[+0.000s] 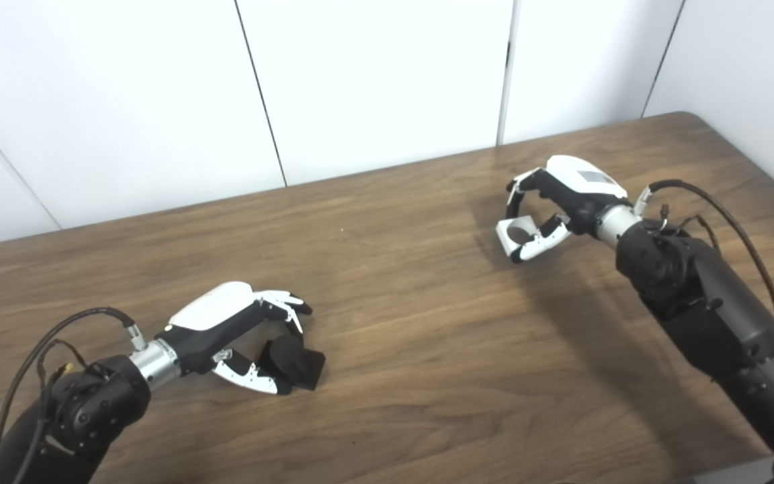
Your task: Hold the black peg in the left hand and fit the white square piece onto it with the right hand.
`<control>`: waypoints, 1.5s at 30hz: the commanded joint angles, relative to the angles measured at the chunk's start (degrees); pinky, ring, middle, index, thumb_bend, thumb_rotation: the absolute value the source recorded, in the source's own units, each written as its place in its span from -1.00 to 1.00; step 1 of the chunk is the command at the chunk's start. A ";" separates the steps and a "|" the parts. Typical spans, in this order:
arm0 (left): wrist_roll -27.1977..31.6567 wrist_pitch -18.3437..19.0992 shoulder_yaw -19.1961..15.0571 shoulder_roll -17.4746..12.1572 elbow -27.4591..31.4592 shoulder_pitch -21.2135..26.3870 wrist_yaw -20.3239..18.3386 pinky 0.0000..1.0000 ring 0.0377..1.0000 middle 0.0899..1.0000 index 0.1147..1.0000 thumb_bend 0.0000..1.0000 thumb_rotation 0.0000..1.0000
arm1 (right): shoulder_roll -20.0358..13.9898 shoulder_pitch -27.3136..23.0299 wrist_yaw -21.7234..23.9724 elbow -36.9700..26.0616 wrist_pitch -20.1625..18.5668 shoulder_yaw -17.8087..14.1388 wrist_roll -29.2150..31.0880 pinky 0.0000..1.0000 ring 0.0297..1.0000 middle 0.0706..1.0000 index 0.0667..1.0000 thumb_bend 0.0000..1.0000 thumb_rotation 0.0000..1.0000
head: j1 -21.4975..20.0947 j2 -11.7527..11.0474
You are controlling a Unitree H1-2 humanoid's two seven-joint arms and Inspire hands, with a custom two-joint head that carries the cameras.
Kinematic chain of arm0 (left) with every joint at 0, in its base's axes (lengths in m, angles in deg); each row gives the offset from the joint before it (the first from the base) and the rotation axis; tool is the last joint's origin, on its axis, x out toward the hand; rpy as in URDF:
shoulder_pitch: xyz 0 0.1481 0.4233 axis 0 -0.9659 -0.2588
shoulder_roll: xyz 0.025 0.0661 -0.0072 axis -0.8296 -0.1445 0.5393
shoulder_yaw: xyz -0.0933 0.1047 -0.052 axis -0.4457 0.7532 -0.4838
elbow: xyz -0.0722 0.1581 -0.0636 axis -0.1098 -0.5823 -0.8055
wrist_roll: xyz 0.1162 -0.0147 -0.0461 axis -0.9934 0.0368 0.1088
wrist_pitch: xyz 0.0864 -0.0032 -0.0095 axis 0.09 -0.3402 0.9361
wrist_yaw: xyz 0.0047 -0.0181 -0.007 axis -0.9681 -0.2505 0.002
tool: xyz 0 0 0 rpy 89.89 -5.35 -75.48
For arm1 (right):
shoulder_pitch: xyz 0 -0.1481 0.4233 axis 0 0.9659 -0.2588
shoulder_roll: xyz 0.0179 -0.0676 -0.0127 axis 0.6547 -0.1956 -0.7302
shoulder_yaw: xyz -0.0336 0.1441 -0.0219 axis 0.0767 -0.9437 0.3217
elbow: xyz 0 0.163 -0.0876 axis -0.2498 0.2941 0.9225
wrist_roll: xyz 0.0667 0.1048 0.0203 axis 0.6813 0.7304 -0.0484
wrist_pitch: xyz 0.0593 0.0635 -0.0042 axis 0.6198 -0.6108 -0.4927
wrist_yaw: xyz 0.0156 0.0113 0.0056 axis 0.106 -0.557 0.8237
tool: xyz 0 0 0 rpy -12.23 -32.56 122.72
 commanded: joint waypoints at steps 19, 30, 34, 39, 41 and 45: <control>-1.32 8.37 0.09 2.55 -2.69 -6.53 -4.34 0.69 0.79 0.66 -0.15 0.05 -0.88 | 7.02 3.54 4.68 -16.12 -2.10 -0.23 5.06 0.49 0.69 0.61 -0.11 0.04 -0.73 | 6.58 1.10; -2.83 10.41 0.91 5.41 -3.19 -6.51 -3.29 0.69 0.79 0.66 -0.15 0.05 -0.87 | 11.31 5.23 4.93 -21.10 -2.62 1.57 4.78 0.52 0.72 0.61 -0.11 0.04 -0.74 | 14.39 1.87; -3.26 11.47 1.30 6.50 -3.30 -6.41 -3.13 0.71 0.80 0.65 -0.15 0.05 -0.86 | 12.50 5.13 5.40 -21.95 -3.35 1.86 4.67 0.54 0.74 0.62 -0.11 0.04 -0.73 | 17.11 2.27; -4.04 11.90 1.58 7.67 -3.89 -6.07 -2.95 0.73 0.80 0.65 -0.15 0.05 -0.86 | 13.77 4.45 6.23 -22.60 -3.78 3.41 3.80 0.53 0.75 0.63 -0.11 0.04 -0.73 | 19.84 2.46; -4.42 12.08 1.68 8.07 -3.98 -5.92 -2.91 0.73 0.81 0.66 -0.15 0.05 -0.86 | 13.90 4.16 6.18 -22.28 -3.03 3.86 3.89 0.52 0.74 0.63 -0.11 0.04 -0.73 | 21.25 2.59; -4.92 12.33 1.68 8.79 -4.03 -5.81 -2.83 0.71 0.80 0.66 -0.15 0.05 -0.86 | 14.92 3.59 5.64 -21.35 -1.68 5.08 4.15 0.47 0.71 0.61 -0.11 0.04 -0.74 | 22.92 2.77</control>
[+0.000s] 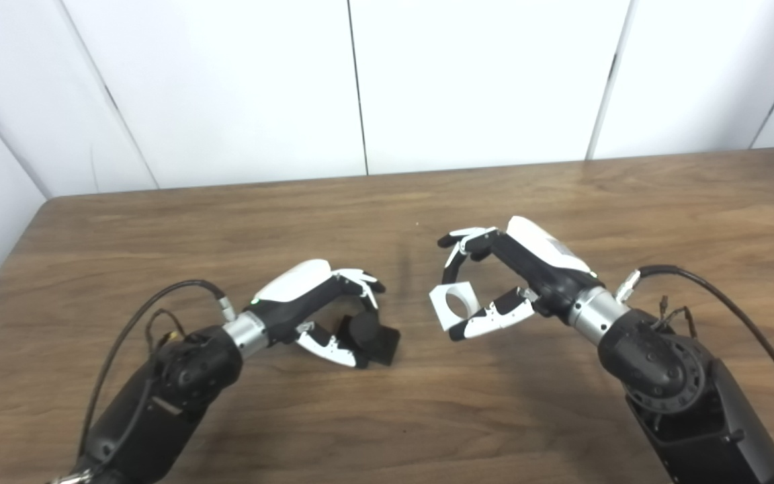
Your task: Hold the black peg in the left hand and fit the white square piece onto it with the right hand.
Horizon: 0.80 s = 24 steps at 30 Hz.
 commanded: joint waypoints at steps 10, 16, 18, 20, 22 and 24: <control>-3.89 7.61 4.98 2.29 -4.12 -3.32 -5.82 0.76 0.82 0.67 -0.15 0.04 -0.85 | 2.07 -5.46 -0.61 0.94 1.79 2.68 -1.56 0.47 0.70 0.60 -0.12 0.04 -0.73 | 3.04 0.35; -3.41 7.30 5.49 2.73 -4.49 -3.26 -6.08 0.76 0.83 0.67 -0.15 0.04 -0.86 | 2.60 -6.55 -0.64 2.65 1.74 3.73 -2.51 0.46 0.71 0.61 -0.11 0.04 -0.73 | 4.10 0.51; -3.19 7.53 5.59 2.81 -4.48 -3.23 -6.39 0.79 0.83 0.68 -0.15 0.04 -0.86 | 2.86 -6.85 -0.88 3.25 2.16 4.08 -2.78 0.44 0.70 0.61 -0.11 0.04 -0.73 | 4.19 0.56; -3.06 7.81 5.67 2.88 -4.37 -3.21 -6.49 0.81 0.84 0.67 -0.15 0.04 -0.85 | 3.19 -7.19 -1.00 3.65 2.35 4.34 -2.79 0.47 0.71 0.61 -0.11 0.04 -0.73 | 4.24 0.63; -2.89 8.11 5.71 2.97 -4.44 -3.14 -6.56 0.81 0.85 0.68 -0.15 0.04 -0.85 | 3.53 -7.58 -1.19 4.14 2.55 4.66 -3.06 0.48 0.71 0.61 -0.11 0.04 -0.73 | 4.24 0.63; -2.84 8.30 5.84 3.04 -4.48 -3.06 -6.48 0.80 0.85 0.67 -0.15 0.04 -0.85 | 3.91 -7.93 -1.32 4.66 2.77 4.89 -3.34 0.49 0.71 0.61 -0.11 0.04 -0.73 | 4.30 0.63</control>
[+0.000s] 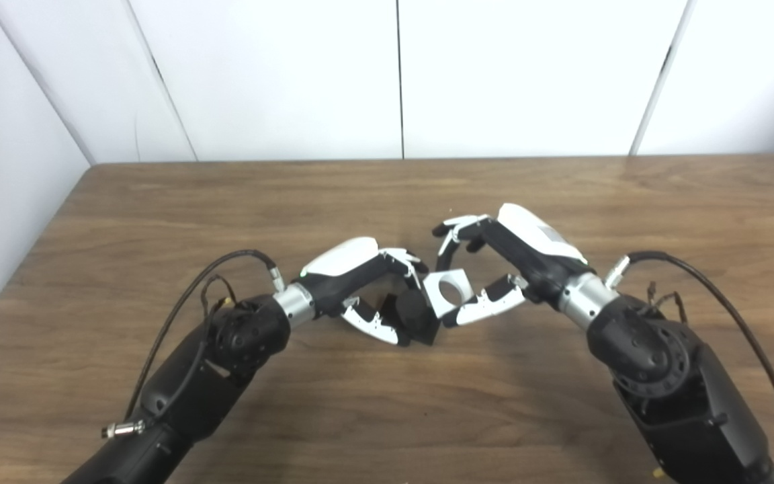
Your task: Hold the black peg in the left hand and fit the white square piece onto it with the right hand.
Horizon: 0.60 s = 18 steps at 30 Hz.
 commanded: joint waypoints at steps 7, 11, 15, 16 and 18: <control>-2.44 4.51 4.71 0.96 -4.76 -3.84 -6.20 0.79 0.84 0.66 -0.15 0.04 -0.86 | 1.68 -3.95 -1.87 1.45 3.36 0.01 -0.43 0.50 0.69 0.61 -0.11 0.04 -0.73 | 0.52 0.07; -2.31 4.15 4.72 0.90 -4.98 -3.92 -6.05 0.75 0.81 0.65 -0.15 0.04 -0.85 | 2.23 -4.24 -1.79 2.39 3.77 0.03 -0.57 0.50 0.69 0.61 -0.11 0.04 -0.73 | 0.57 0.06; -2.48 4.20 4.86 0.79 -4.68 -3.95 -6.10 0.75 0.80 0.65 -0.15 0.04 -0.85 | 2.47 -4.39 -1.61 3.01 4.28 0.29 -0.92 0.52 0.69 0.62 -0.11 0.04 -0.73 | 0.71 0.13; -2.49 4.29 4.87 0.78 -4.57 -3.97 -6.11 0.75 0.81 0.65 -0.15 0.04 -0.86 | 2.56 -4.41 -1.54 3.05 4.21 0.38 -1.00 0.52 0.70 0.61 -0.11 0.04 -0.73 | 0.76 0.15; -2.54 4.52 4.88 0.76 -4.35 -3.99 -6.17 0.75 0.82 0.65 -0.15 0.04 -0.86 | 2.64 -4.44 -1.43 3.08 4.14 0.52 -1.13 0.52 0.70 0.61 -0.11 0.04 -0.73 | 0.84 0.20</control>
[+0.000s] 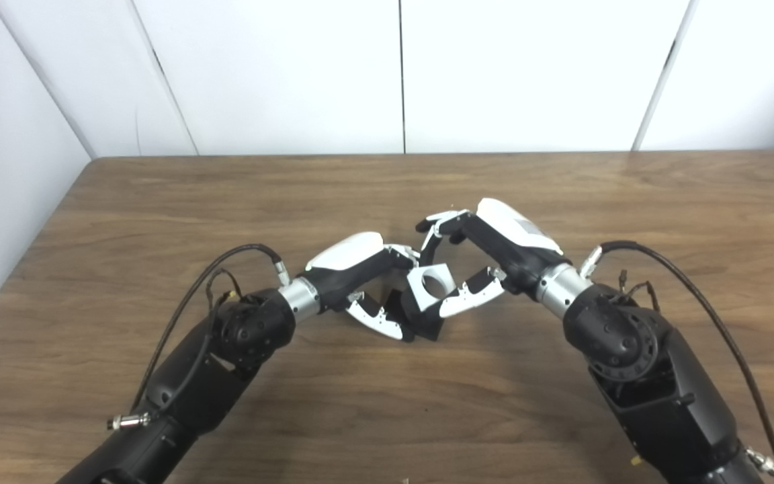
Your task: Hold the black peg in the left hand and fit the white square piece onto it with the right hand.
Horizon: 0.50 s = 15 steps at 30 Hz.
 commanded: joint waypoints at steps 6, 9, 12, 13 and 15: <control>-2.38 4.26 4.42 0.62 -4.15 -4.35 -6.16 0.76 0.81 0.66 -0.15 0.04 -0.86 | 1.08 -3.16 -1.35 -0.44 2.28 0.15 -0.25 0.51 0.69 0.61 -0.11 0.04 -0.73 | 0.25 0.14; -2.40 4.58 4.43 0.49 -4.09 -4.35 -6.39 0.74 0.82 0.67 -0.15 0.04 -0.86 | 1.38 -3.32 -1.21 -0.34 2.18 0.40 -0.35 0.51 0.69 0.61 -0.11 0.04 -0.73 | 0.12 0.21; -2.37 4.50 4.35 0.47 -4.09 -4.33 -6.29 0.76 0.82 0.67 -0.15 0.04 -0.86 | 1.65 -3.43 -0.98 -0.18 1.98 0.81 -0.57 0.51 0.69 0.62 -0.11 0.04 -0.73 | 0.12 0.21; -2.39 4.47 4.32 0.49 -4.04 -4.33 -6.21 0.76 0.82 0.67 -0.15 0.04 -0.86 | 1.79 -3.38 -1.09 -0.07 2.09 0.88 -0.49 0.52 0.69 0.62 -0.11 0.04 -0.73 | 0.37 0.44; -2.55 4.55 4.36 0.51 -3.88 -4.34 -6.14 0.74 0.81 0.66 -0.15 0.04 -0.85 | 1.96 -3.27 -1.26 0.07 2.32 0.92 -0.27 0.50 0.69 0.62 -0.11 0.04 -0.73 | 0.45 0.56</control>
